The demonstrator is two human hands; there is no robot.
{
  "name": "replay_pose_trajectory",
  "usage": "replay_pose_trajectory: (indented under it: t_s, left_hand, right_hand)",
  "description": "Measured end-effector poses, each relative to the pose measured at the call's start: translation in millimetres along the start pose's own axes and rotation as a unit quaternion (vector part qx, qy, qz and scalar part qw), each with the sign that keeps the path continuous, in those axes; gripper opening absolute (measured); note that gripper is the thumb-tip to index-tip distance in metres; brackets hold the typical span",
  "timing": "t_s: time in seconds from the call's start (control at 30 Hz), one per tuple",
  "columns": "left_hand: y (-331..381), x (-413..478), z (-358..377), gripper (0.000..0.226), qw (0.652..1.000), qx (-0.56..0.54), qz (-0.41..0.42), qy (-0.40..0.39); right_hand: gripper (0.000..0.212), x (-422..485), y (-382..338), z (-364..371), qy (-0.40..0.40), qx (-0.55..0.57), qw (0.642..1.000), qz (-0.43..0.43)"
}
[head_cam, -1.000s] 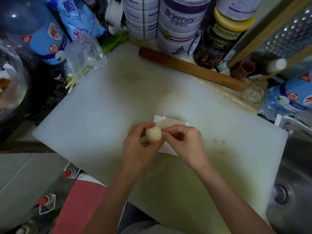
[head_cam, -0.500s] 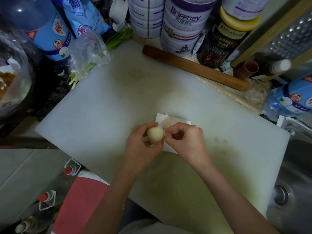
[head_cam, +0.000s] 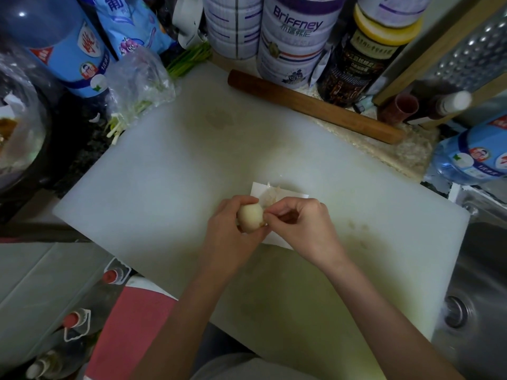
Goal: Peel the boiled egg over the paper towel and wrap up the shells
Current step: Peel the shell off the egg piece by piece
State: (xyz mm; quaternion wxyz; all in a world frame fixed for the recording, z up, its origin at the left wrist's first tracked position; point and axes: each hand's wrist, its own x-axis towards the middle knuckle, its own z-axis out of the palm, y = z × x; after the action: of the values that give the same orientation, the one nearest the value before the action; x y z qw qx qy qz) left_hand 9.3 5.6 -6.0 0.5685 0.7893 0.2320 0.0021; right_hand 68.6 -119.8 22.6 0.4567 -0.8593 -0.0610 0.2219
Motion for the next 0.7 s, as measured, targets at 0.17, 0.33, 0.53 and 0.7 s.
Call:
replay_pose_trajectory:
  t_s: [0.17,0.33,0.53,0.7]
  left_hand:
    - [0,0,0,0.039,1.0,-0.007,-0.011,-0.012]
    - [1,2,-2,0.042,0.994,-0.078,-0.064,-0.044]
    - [2,5,-4,0.041,0.982,-0.147,-0.092,-0.079]
    - [-1,7,-7,0.039,0.969,-0.197,-0.113,-0.102]
  right_hand:
    - [0.015,5,4,-5,-0.011,0.019,0.999,0.032]
    - [0.013,8,6,-8,-0.033,0.109,0.992,0.062]
    - [0.023,8,9,-9,-0.047,0.252,0.957,0.135]
    - [0.023,9,13,-9,-0.072,0.383,0.9,0.196]
